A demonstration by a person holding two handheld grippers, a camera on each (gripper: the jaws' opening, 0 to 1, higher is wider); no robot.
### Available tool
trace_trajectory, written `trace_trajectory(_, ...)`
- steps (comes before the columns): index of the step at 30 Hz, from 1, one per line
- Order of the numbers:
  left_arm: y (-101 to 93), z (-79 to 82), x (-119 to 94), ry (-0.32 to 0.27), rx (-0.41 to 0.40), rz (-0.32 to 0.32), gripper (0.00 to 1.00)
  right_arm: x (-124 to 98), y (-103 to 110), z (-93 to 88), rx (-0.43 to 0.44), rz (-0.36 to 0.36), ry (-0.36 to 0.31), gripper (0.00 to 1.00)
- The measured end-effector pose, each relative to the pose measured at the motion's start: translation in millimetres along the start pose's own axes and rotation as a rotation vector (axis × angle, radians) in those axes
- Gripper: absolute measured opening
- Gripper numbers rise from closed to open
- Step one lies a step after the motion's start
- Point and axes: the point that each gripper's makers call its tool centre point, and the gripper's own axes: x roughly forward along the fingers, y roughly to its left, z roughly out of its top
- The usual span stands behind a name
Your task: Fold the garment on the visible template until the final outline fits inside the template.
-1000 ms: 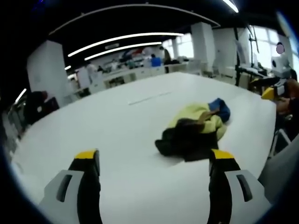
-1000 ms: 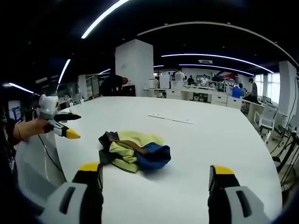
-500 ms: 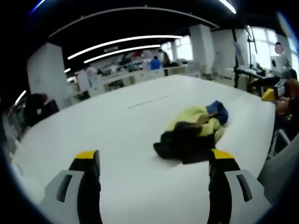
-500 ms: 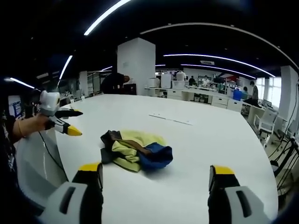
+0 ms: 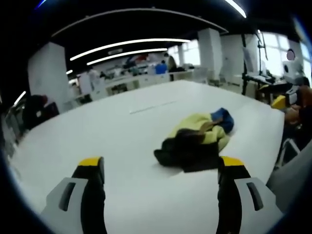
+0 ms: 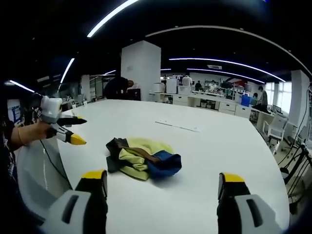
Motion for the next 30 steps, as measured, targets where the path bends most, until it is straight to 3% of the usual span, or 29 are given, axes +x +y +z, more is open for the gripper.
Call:
trace_trajectory(10, -1.6, -2.8, -1, 0.003, 0.008, -0.003, 0.91, -3, 5, 4.1, -0.004, 0.007, 0.001, 0.95)
trace_trajectory(19, 2.0, -6.5, 3, 0.006, -0.024, -0.018, 0.9, -1, -3, 2.5, -0.02, 0.026, 0.011, 0.94)
trace_trajectory(23, 3.1, -1.5, 7, -0.003, -0.039, -0.044, 0.84, 7, -8, -0.8, -0.043, 0.051, 0.017, 0.9)
trace_trajectory(27, 7.4, 8.5, 17, -0.009, 0.018, -0.06, 0.8, 21, -9, -10.3, -0.075, 0.08, 0.05, 0.83)
trace_trajectory(30, 4.1, 10.2, 29, -0.008, 0.017, -0.083, 0.77, 33, -8, -12.9, -0.085, 0.117, 0.05, 0.76)
